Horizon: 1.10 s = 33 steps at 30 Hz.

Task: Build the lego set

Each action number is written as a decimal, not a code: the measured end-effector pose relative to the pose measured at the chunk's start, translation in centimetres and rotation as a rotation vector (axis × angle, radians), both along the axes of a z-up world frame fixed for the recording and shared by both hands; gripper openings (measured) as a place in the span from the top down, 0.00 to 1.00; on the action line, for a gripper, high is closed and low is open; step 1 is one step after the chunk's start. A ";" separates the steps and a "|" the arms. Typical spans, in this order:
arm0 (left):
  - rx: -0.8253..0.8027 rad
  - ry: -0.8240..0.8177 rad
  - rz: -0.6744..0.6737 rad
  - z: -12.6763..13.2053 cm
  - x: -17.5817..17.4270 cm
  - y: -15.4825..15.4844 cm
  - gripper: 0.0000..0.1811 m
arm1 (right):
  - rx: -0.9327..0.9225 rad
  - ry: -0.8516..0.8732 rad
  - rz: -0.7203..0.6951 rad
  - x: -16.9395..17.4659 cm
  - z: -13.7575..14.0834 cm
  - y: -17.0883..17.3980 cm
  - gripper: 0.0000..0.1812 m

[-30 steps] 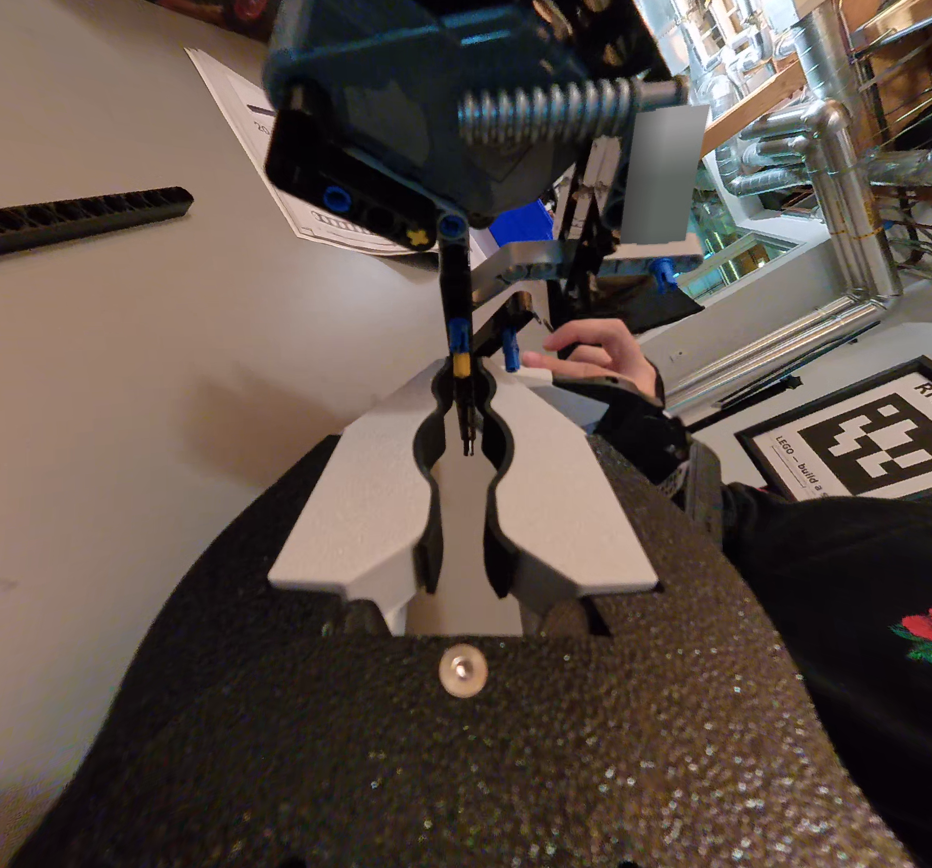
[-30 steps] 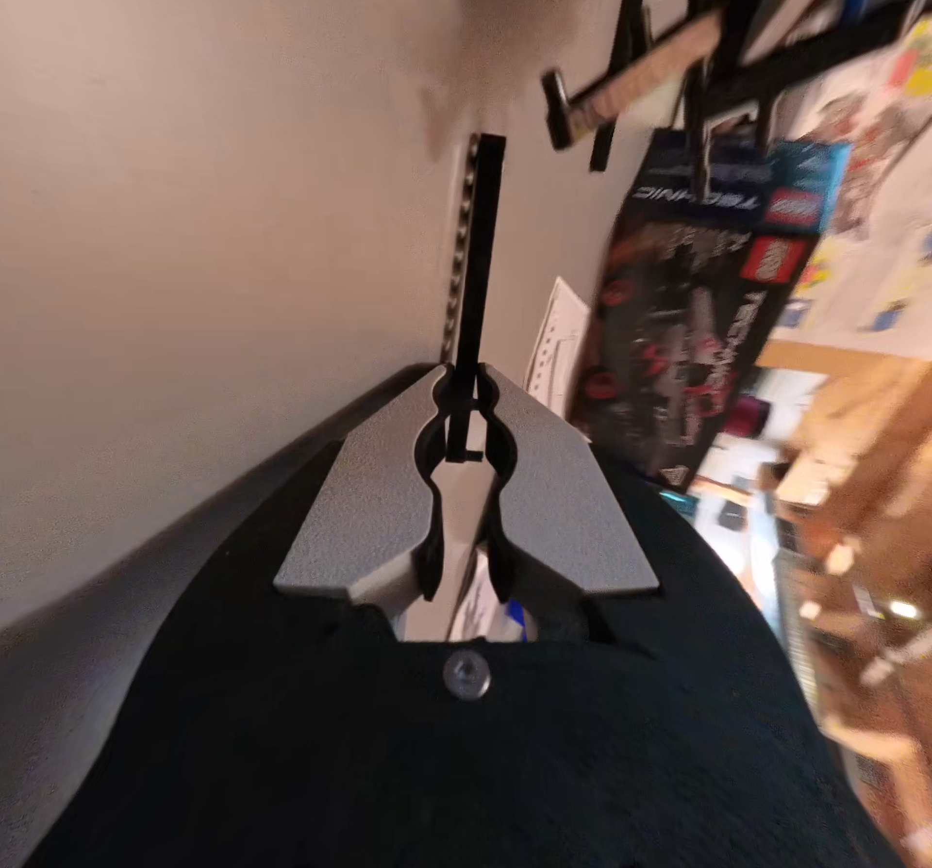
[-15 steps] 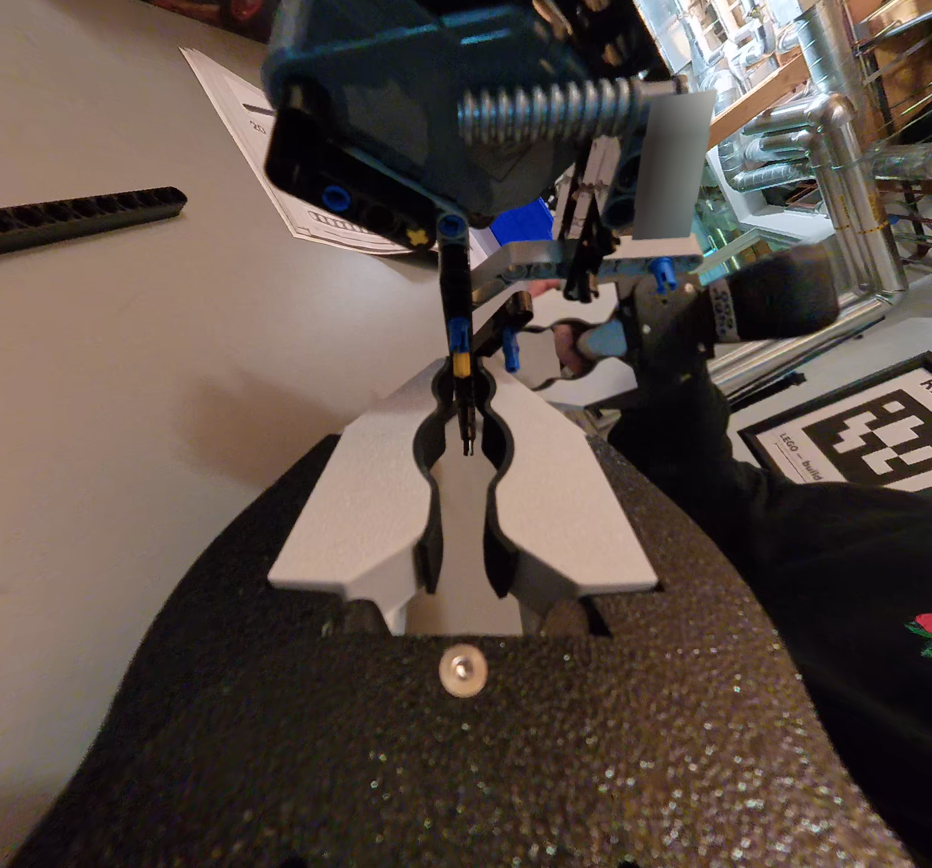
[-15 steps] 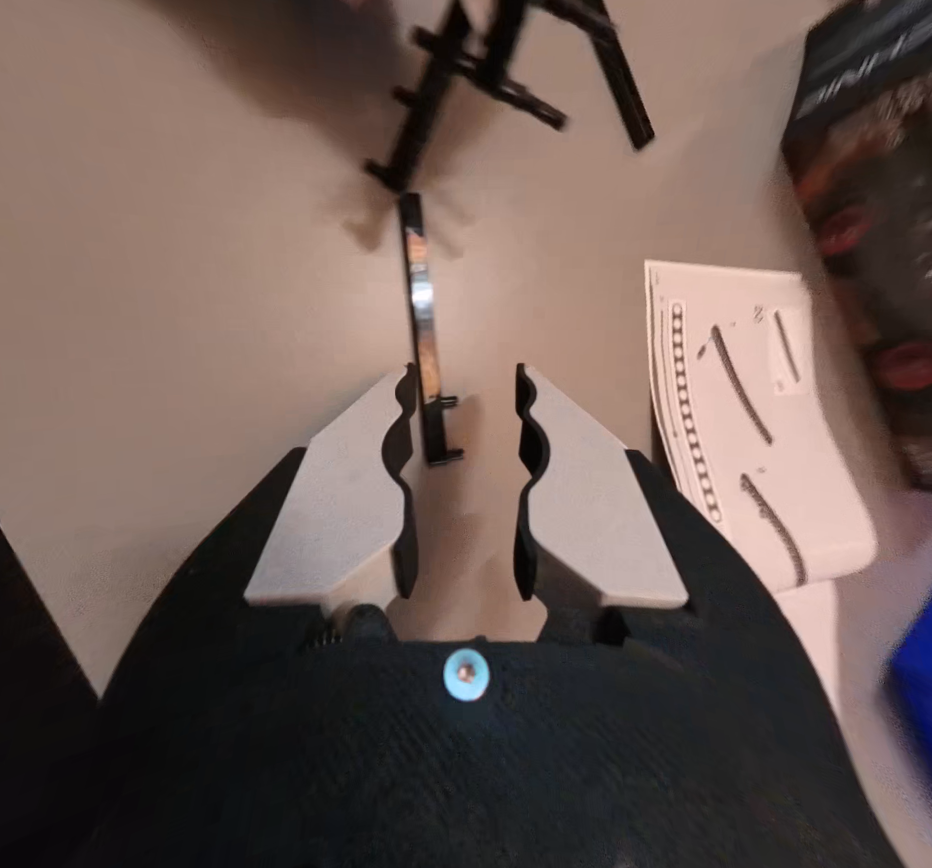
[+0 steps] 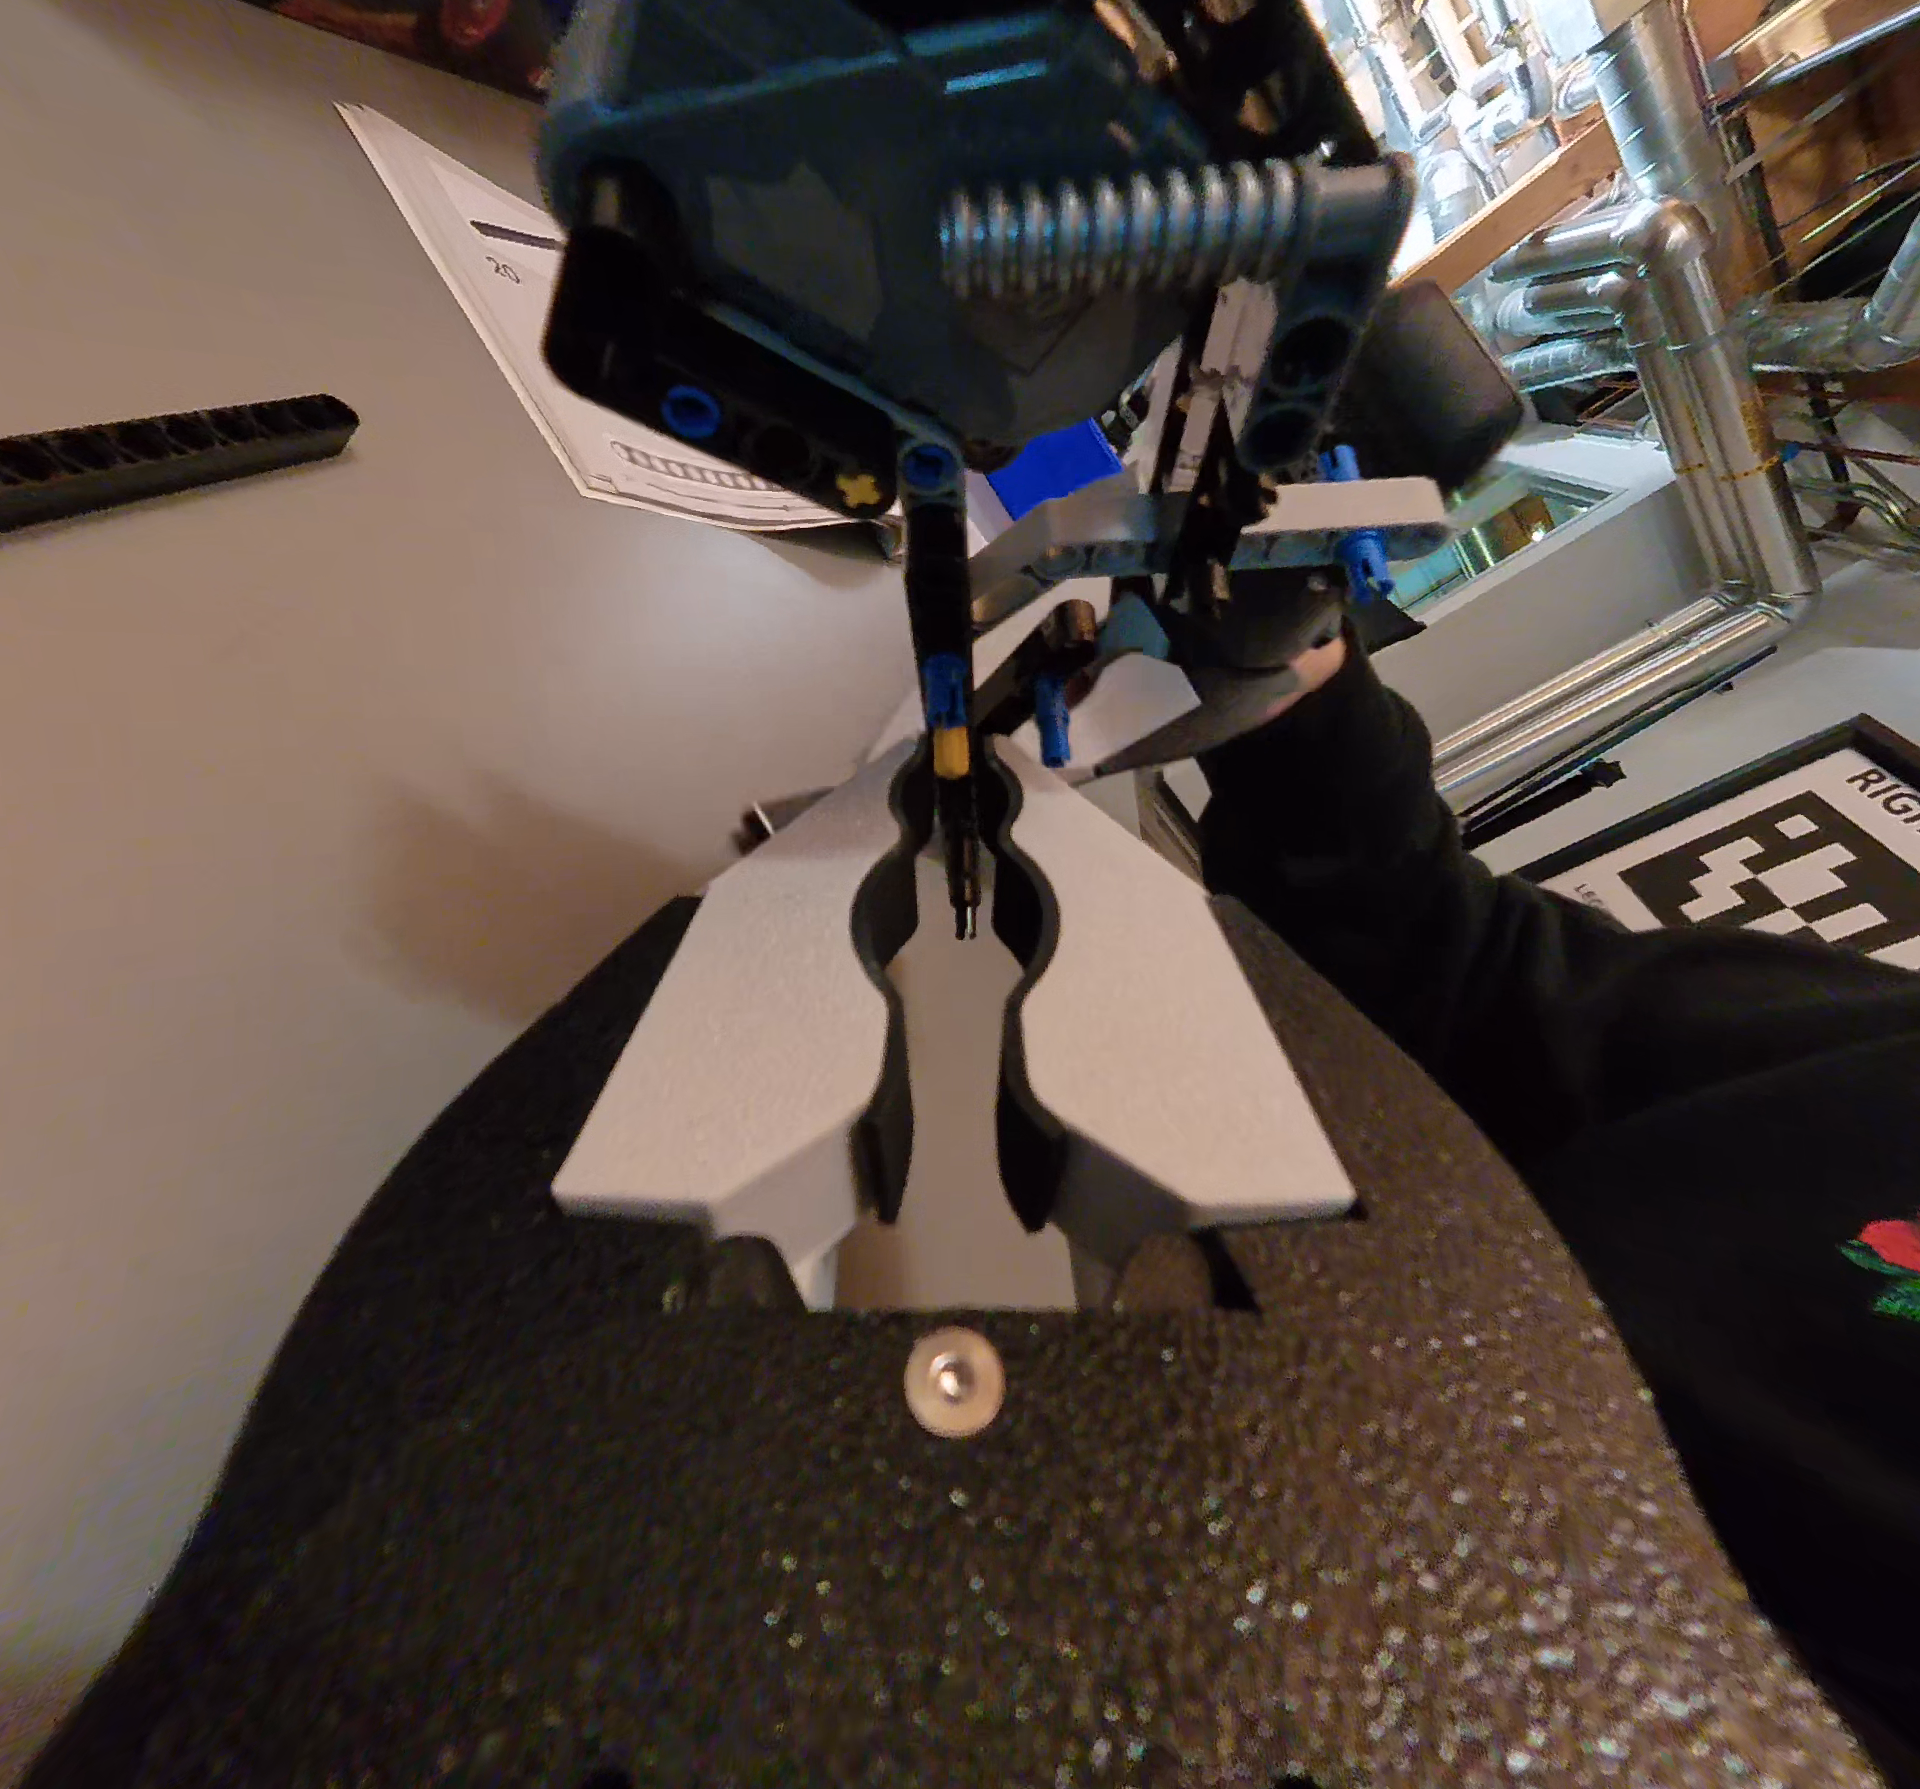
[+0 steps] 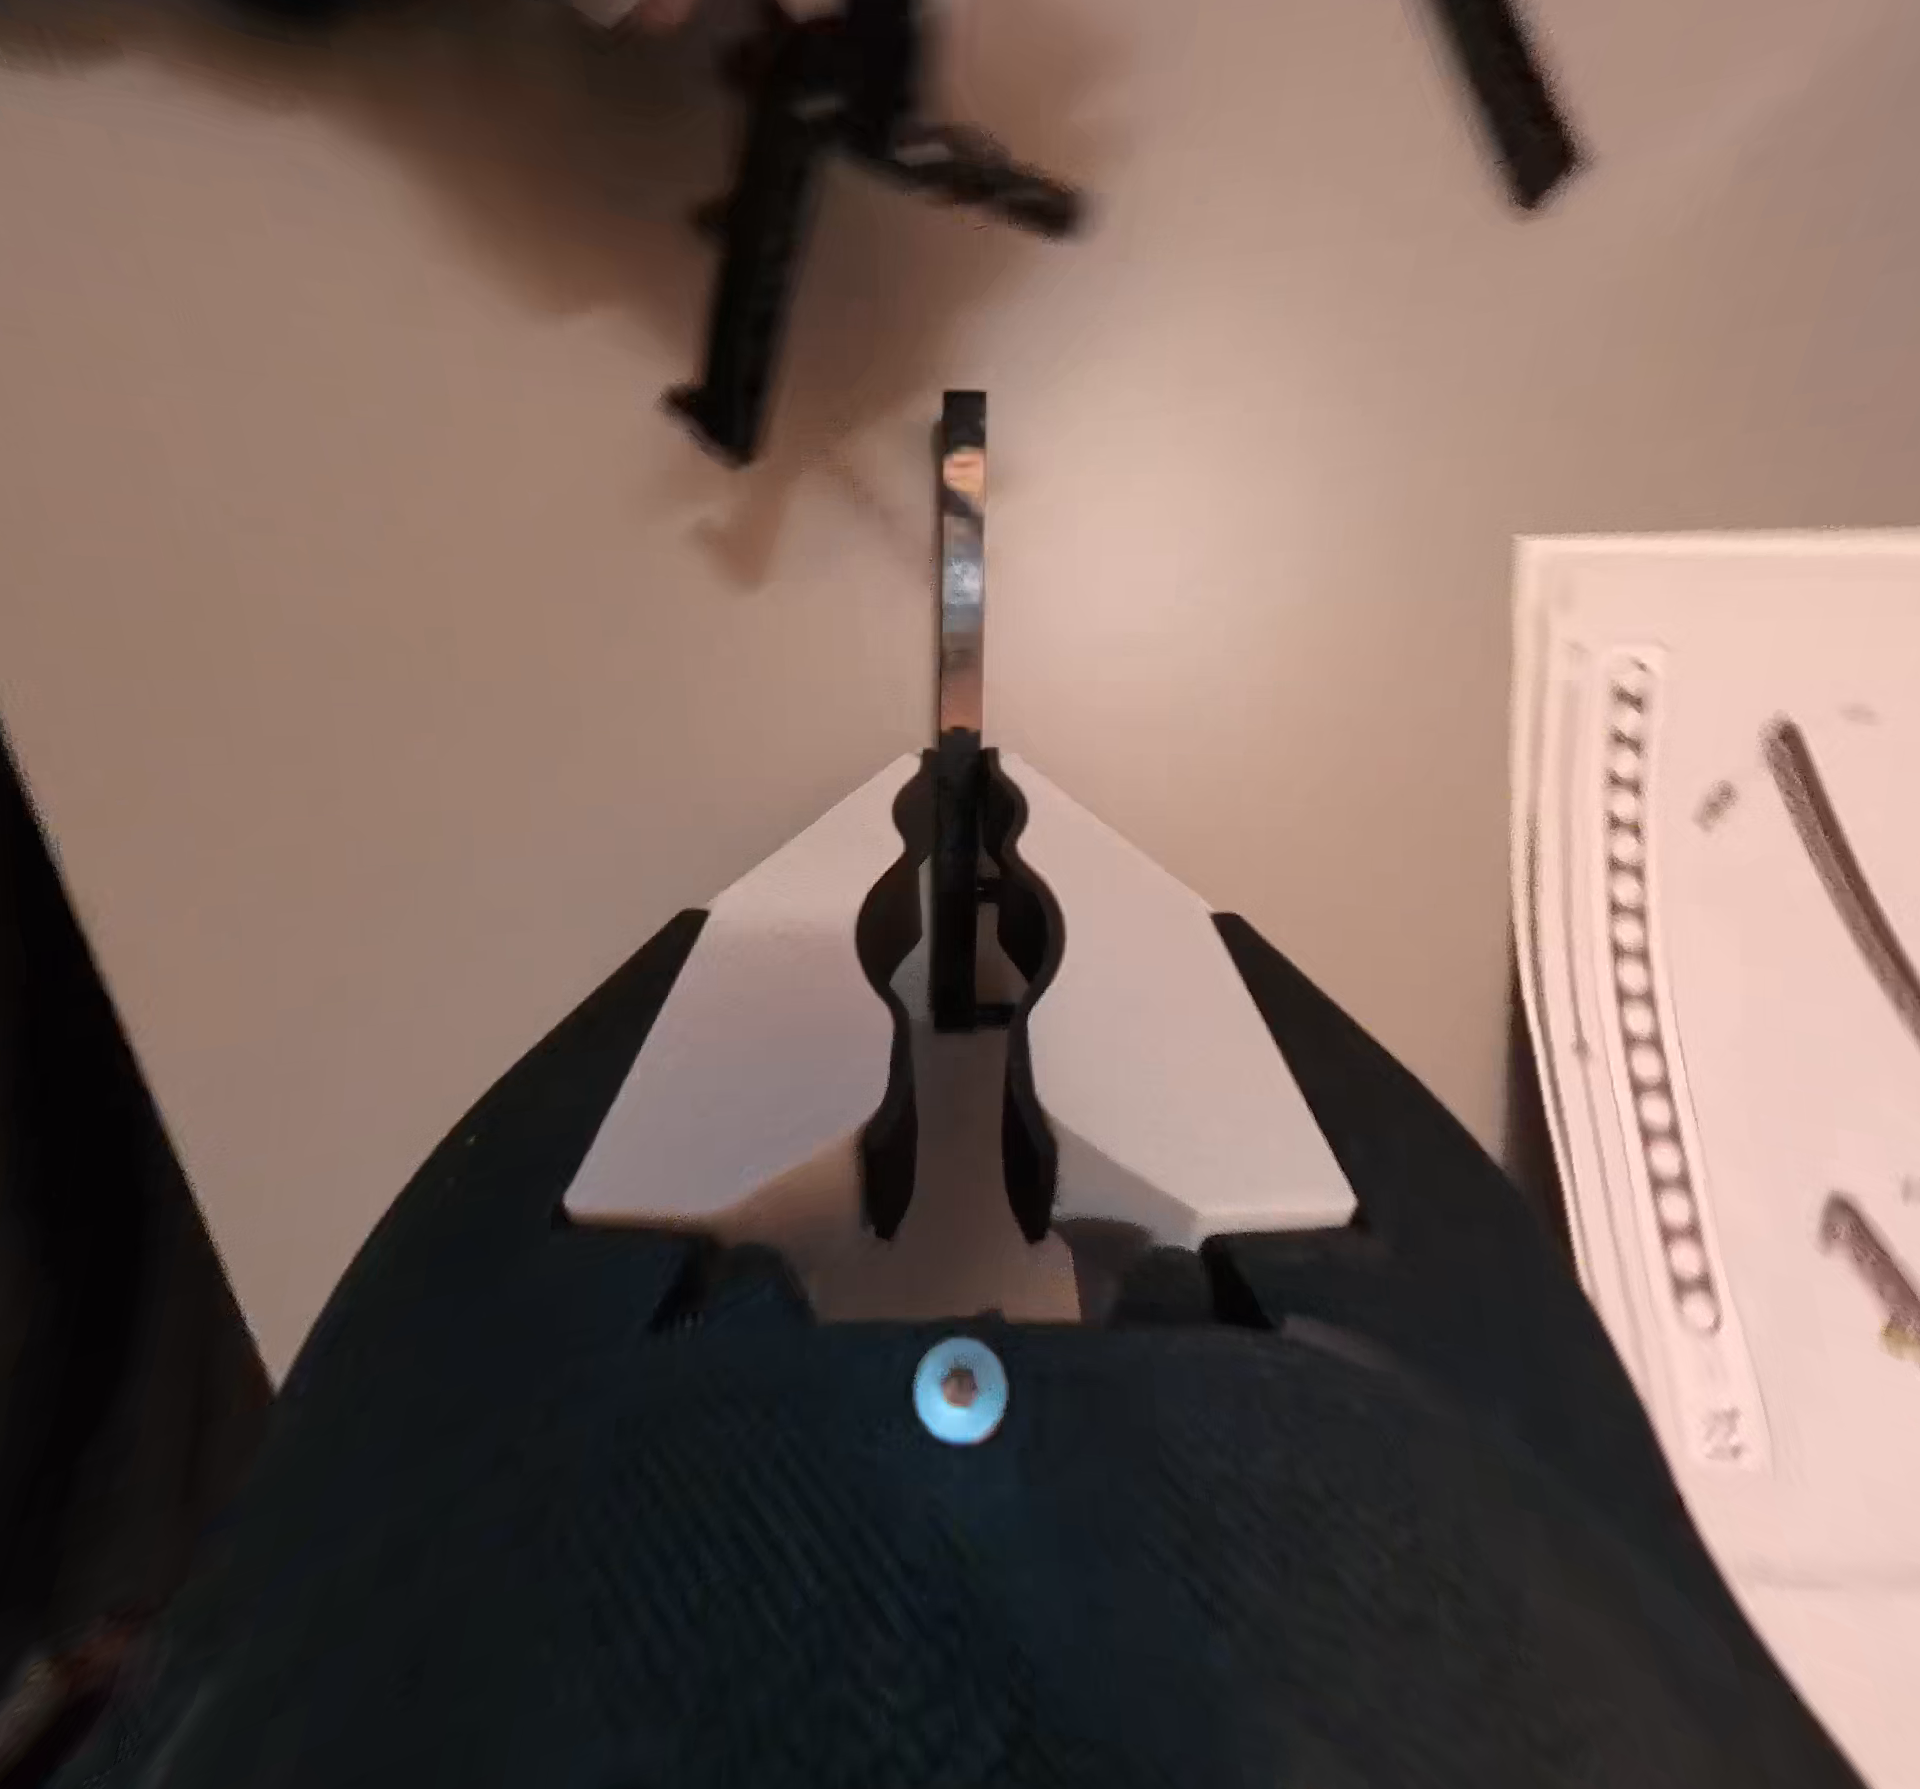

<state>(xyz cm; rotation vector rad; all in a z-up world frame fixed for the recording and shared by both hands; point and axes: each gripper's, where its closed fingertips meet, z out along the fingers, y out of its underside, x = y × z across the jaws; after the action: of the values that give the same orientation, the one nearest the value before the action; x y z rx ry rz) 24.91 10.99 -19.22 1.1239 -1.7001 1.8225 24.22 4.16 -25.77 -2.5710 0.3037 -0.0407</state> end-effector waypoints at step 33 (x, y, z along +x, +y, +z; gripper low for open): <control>0.108 0.137 -0.044 -2.5 -1.0 -2.1 0.97 | 0.774 0.061 -0.745 3.7 5.0 3.2 0.97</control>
<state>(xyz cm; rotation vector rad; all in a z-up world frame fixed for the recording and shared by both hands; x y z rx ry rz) 23.95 8.90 -21.70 1.2159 -1.7460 1.6055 27.94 7.39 -20.81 -1.5920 1.0514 -0.0943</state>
